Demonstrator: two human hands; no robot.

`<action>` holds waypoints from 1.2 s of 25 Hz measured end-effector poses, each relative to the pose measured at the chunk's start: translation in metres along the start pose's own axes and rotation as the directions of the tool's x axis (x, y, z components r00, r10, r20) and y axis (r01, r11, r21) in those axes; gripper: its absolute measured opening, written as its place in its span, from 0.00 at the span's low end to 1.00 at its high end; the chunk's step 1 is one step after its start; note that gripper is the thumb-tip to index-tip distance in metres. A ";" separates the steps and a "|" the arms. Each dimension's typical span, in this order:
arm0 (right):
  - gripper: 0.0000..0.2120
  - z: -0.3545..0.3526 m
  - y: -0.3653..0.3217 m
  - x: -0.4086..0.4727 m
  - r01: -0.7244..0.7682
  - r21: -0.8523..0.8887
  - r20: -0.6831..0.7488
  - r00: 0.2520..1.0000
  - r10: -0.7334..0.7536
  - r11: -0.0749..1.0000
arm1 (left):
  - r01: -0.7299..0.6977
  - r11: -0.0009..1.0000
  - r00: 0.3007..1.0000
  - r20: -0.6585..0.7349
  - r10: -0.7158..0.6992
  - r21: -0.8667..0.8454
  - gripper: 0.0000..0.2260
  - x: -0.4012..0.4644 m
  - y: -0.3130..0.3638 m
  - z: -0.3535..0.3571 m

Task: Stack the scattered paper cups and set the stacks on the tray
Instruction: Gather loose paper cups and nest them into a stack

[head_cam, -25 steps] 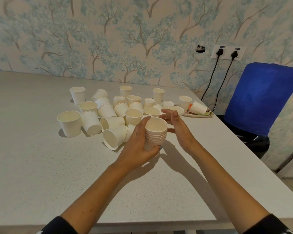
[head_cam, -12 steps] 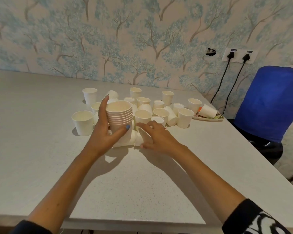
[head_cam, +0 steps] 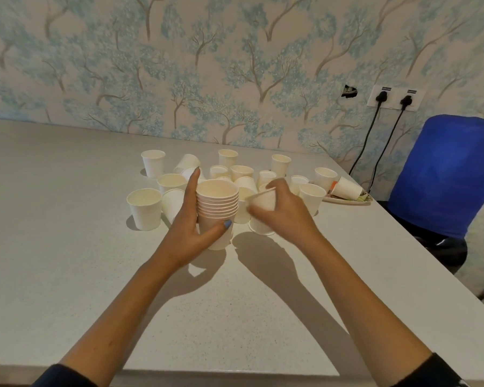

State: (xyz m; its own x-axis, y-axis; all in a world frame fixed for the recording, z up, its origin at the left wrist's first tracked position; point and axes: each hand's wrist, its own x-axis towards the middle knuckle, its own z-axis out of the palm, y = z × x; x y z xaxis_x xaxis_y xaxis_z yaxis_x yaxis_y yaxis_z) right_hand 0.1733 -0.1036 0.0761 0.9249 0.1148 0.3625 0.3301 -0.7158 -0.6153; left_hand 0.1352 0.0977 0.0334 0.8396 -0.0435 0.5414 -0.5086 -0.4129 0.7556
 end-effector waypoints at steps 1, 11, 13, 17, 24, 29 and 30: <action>0.26 -0.007 -0.007 0.001 -0.031 0.141 -0.064 0.997 0.041 0.990 | 0.002 1.000 1.000 0.011 -0.002 -0.001 0.43 0.001 0.000 0.000; 0.15 0.006 -0.062 -0.008 0.225 0.529 -0.190 0.971 -0.144 0.818 | -0.046 0.997 0.986 0.158 0.056 -0.063 0.45 0.008 0.005 0.002; 0.18 0.013 -0.057 -0.015 0.146 0.491 -0.061 0.989 -0.133 0.859 | -0.043 0.998 0.987 0.155 0.050 -0.049 0.45 0.010 0.005 0.003; 0.30 0.011 -0.057 -0.014 0.027 0.357 0.117 0.990 -0.073 0.934 | -0.091 0.995 0.991 0.095 0.094 -0.039 0.45 0.017 0.006 0.002; 0.37 0.020 -0.038 -0.039 -0.089 0.538 0.161 0.987 0.001 0.838 | -0.125 0.992 0.992 -0.006 0.125 0.006 0.38 0.024 0.004 -0.011; 0.21 0.010 0.009 0.042 -0.069 -0.154 0.078 0.994 0.082 0.986 | -0.109 0.994 0.993 -0.036 0.109 0.008 0.37 0.033 0.002 -0.016; 0.23 0.017 0.020 0.044 -0.044 -0.265 0.143 0.986 0.084 0.963 | -0.112 0.994 0.993 -0.035 0.112 0.011 0.37 0.034 0.001 -0.016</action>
State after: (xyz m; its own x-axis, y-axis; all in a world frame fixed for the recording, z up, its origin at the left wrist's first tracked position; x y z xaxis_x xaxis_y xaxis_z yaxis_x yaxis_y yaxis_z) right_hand 0.2238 -0.1014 0.0679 0.9669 0.1514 0.2054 0.2273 -0.8769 -0.4236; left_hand 0.1603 0.1097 0.0588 0.7700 -0.0576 0.6354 -0.5971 -0.4159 0.6859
